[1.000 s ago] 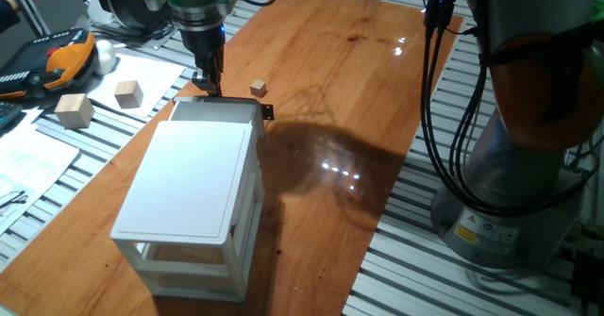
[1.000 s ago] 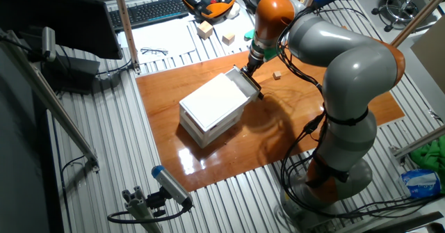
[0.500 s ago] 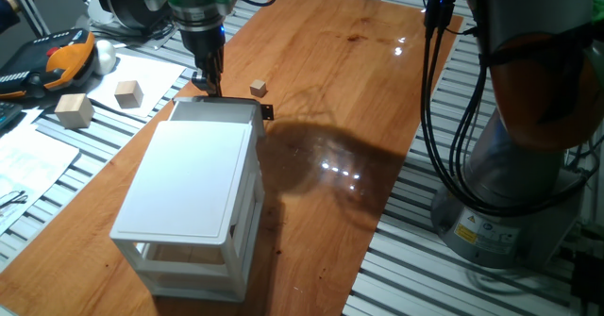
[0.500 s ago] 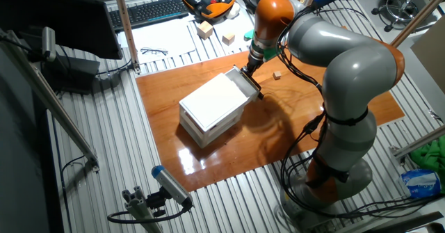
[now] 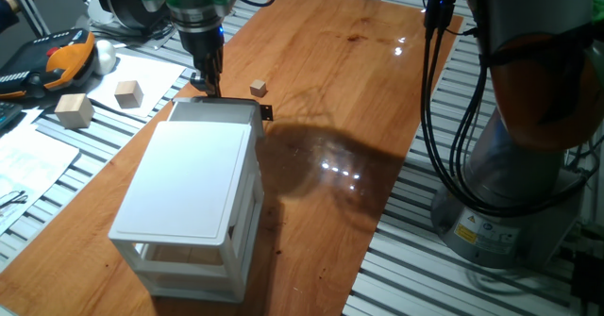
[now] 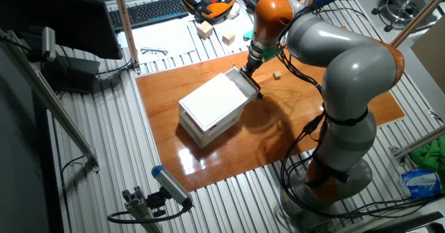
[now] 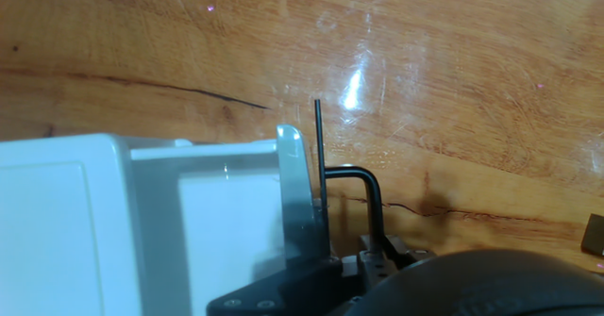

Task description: Put things in the drawer

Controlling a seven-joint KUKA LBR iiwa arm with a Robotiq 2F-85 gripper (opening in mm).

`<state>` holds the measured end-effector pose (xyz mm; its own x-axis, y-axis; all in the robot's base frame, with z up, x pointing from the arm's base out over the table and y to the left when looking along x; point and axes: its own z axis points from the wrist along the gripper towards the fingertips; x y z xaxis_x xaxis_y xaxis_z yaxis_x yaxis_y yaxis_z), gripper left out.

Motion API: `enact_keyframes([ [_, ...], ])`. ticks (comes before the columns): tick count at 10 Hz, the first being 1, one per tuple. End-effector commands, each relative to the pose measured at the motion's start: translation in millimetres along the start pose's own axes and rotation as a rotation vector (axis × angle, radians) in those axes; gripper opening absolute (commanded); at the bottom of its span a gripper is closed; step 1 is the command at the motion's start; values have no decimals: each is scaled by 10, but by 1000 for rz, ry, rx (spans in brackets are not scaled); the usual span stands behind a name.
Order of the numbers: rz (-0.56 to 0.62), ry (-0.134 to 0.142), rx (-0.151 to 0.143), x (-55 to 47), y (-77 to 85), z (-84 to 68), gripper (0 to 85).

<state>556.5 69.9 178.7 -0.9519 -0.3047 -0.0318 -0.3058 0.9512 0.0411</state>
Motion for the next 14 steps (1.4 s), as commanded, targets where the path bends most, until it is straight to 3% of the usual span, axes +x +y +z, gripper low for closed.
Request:
enact_keyframes([
  [1, 0, -1, 0, 2, -3, 2, 0],
  [14, 10, -3, -6, 16, -24, -3, 0],
])
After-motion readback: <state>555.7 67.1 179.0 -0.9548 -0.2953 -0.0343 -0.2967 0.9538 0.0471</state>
